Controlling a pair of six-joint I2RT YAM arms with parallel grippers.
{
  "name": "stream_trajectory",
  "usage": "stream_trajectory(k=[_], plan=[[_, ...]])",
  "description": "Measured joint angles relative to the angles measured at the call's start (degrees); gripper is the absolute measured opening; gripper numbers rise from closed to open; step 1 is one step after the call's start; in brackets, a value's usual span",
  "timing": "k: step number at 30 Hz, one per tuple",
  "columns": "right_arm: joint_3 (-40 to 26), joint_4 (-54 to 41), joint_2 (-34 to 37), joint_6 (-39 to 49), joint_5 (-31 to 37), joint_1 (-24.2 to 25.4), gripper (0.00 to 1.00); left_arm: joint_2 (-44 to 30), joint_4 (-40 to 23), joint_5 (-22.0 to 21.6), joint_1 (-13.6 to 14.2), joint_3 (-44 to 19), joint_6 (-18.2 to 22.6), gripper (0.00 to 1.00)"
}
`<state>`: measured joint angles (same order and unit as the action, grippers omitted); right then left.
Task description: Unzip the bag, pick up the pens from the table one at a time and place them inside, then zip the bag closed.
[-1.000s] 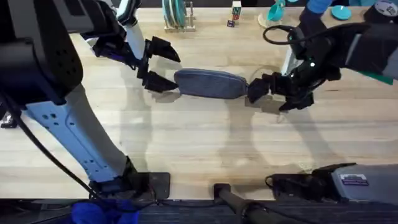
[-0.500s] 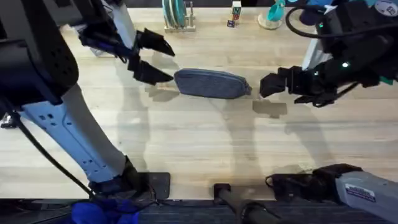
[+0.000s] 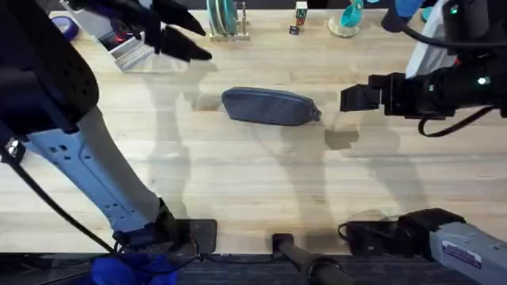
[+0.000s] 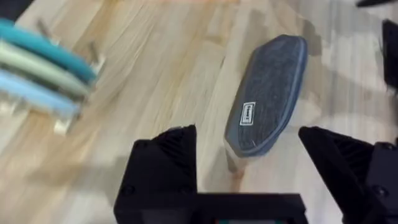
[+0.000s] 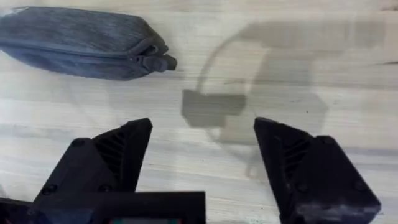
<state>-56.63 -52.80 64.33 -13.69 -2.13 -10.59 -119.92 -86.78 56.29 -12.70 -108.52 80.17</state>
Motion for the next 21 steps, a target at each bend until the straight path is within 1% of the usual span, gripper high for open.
stream_trajectory(k=[3, 6, 9, 13, 20, 21], plan=[[-0.13, 0.00, -0.70, 1.00, 0.02, 0.00, 0.996, -0.01, -0.04, -4.08, 0.77, -4.00, -10.13, 0.997], [-0.23, 0.02, -0.95, 1.60, 0.02, 0.00, 0.996, 0.01, -0.20, -6.26, 1.53, -5.76, -16.57, 0.997], [-0.23, 0.00, -0.95, 2.01, 0.02, 0.00, 0.996, 0.09, -0.24, -7.71, 2.18, -5.86, -21.02, 0.997], [-0.23, 0.01, -0.95, 2.82, 0.02, 0.00, 0.996, 1.64, -0.24, -9.45, 2.39, -5.86, -25.67, 0.997], [-1.84, -0.07, -0.95, 3.83, 0.02, 0.00, 0.996, 10.82, -0.50, -13.78, 2.70, -5.86, -33.10, 0.997], [-3.42, -0.09, -0.95, 4.04, 0.02, 0.00, 0.996, 14.38, -0.76, -16.23, 3.78, -5.86, -36.05, 0.997]])
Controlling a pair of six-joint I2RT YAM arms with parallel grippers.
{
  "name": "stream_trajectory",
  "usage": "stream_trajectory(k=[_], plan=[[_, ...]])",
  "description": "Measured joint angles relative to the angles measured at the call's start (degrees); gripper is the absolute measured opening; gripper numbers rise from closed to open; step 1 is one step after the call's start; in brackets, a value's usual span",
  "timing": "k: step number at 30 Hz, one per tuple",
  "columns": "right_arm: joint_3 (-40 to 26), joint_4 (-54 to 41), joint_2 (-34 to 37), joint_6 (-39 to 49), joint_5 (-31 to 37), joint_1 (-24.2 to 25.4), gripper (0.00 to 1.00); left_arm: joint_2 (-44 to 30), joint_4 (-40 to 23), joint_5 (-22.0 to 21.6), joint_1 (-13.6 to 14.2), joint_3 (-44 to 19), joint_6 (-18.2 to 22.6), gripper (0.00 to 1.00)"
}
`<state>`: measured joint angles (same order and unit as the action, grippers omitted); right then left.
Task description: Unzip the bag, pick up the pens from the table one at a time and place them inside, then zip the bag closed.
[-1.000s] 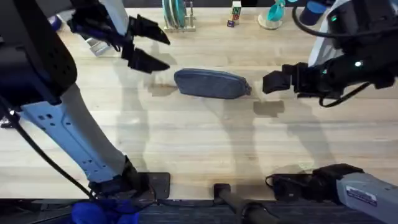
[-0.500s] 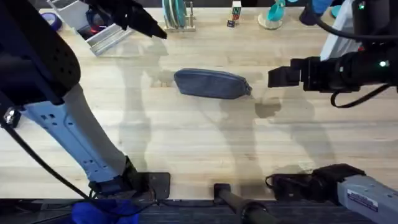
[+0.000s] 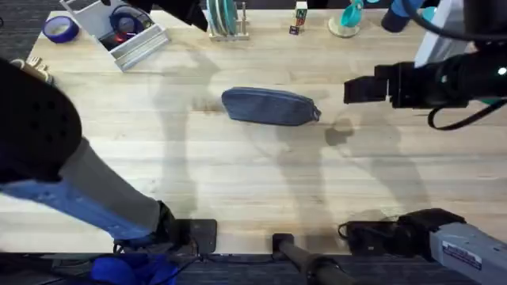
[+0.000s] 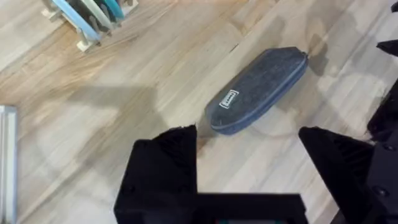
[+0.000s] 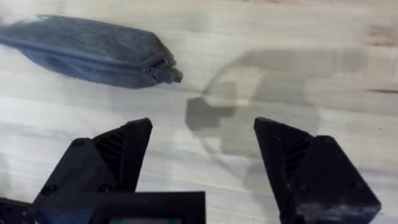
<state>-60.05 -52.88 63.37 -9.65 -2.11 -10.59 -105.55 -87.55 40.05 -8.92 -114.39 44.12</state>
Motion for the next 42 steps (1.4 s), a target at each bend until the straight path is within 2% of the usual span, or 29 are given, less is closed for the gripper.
stream_trajectory(k=[6, 9, 16, 19, 22, 26, 29, 36, 42], plan=[[-2.12, 0.04, -1.59, 0.33, -0.02, 0.00, 0.996, 5.50, -0.76, -4.39, 3.26, 0.10, -4.48, 0.997], [-2.55, 0.00, -2.84, 0.33, -0.02, 0.00, 0.996, 9.77, 1.03, -6.24, 4.52, 2.71, -6.94, 0.997], [-2.69, -0.13, -4.17, 0.33, -0.04, 0.00, 0.996, 25.06, 10.98, -9.93, 6.31, 19.62, -15.43, 0.997], [-2.69, -1.52, -4.17, 0.33, -0.23, 0.00, 0.996, 32.68, 14.90, -13.13, 7.21, 28.01, -20.21, 0.997], [-2.69, -4.32, -4.17, 0.33, -0.89, 0.00, 0.996, 39.64, 15.75, -15.70, 8.14, 34.20, -23.92, 0.997], [-2.69, -6.97, -4.17, 0.37, -2.49, 0.00, 0.996, 47.36, 15.75, -17.18, 8.58, 39.41, -28.63, 0.997], [-2.70, -8.18, -4.17, 0.52, -3.38, 0.00, 0.996, 51.36, 15.13, -17.40, 8.58, 41.77, -31.20, 0.997], [-2.71, -11.26, -5.85, 4.05, -5.72, 0.00, 0.996, 57.98, 14.29, -17.40, 8.58, 44.27, -34.25, 0.997], [-2.71, -11.47, -8.99, 5.85, -6.33, 0.00, 0.996, 59.03, 13.79, -17.40, 8.58, 44.38, -35.03, 0.997]])
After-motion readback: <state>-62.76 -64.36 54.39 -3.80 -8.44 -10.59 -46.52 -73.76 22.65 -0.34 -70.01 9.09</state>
